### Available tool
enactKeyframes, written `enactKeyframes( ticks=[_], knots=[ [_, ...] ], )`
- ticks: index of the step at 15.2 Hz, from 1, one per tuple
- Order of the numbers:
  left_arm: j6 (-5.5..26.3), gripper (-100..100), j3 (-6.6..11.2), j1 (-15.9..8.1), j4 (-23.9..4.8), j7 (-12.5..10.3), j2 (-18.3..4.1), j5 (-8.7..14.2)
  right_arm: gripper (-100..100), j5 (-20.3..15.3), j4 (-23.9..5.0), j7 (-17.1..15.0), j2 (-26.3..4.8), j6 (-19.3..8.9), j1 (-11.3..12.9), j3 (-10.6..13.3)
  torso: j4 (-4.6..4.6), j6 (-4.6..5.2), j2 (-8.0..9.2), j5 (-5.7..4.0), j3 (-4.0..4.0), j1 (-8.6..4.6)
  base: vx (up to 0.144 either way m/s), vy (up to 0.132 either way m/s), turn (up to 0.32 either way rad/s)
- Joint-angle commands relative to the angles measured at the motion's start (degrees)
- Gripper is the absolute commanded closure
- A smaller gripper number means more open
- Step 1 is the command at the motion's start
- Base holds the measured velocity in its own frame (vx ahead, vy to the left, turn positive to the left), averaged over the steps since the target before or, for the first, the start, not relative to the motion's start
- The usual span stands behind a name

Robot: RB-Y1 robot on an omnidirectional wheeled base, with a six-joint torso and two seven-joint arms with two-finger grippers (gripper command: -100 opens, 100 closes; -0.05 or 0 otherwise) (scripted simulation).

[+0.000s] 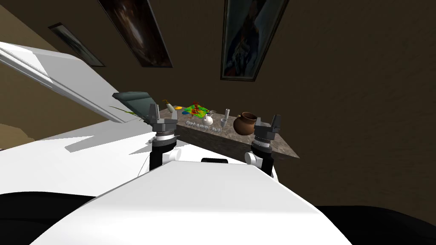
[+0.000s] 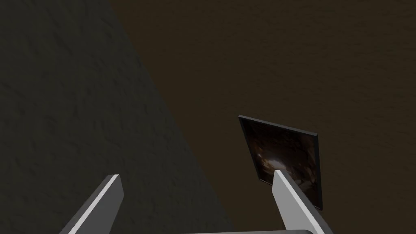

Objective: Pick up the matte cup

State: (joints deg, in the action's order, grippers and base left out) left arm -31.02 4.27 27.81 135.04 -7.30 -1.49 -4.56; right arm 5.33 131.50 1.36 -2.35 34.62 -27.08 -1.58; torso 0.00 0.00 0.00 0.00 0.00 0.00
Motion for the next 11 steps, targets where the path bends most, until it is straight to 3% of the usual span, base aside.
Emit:
enactKeyframes(
  ticks=[1, 8, 11],
  knots=[
    [0.0, 0, 0.00, 0.0, 0.0, 0.0, 0.0, 0.0, -100, -0.2, -0.8, 0.1, -1.7, 0.1, 0.2, 0.0, 0.00, 0.00, 0.00, 0.00, 0.00, 0.00, -0.001, 0.004, 0.023],
    [0.0, 0, 0.00, 0.0, 0.0, 0.0, 0.0, 0.0, -100, -1.6, -5.2, 0.5, -9.1, 0.6, 1.3, -0.3, 0.00, -0.02, -0.02, 0.02, -0.01, 0.08, -0.001, 0.022, 0.044],
    [0.0, 0, 0.00, 0.0, 0.0, 0.0, 0.0, 0.0, -100, -2.7, -8.6, 0.8, -13.3, 1.0, 2.1, -0.4, -0.01, -0.01, -0.03, 0.02, -0.02, 0.10, 0.005, 0.031, 0.068]
  ],
)
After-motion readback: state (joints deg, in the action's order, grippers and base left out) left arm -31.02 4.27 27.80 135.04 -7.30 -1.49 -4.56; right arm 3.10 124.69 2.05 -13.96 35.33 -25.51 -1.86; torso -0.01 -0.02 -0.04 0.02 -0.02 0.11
